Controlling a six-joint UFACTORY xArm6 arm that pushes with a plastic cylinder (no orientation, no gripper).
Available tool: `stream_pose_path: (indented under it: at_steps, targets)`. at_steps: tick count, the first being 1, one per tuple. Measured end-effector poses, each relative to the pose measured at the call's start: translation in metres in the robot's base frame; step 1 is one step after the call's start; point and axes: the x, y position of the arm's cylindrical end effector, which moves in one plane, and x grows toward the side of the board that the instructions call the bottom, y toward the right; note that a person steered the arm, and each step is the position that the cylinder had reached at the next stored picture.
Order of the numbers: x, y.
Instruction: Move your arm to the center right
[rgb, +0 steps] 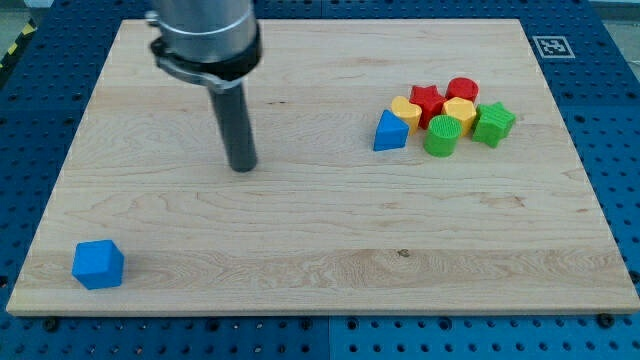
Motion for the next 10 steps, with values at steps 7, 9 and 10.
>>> stream_pose_path:
  at_steps: [7,9,10]
  targets:
    - [0.002,0.191]
    - [0.014,0.248]
    - [0.019,0.279]
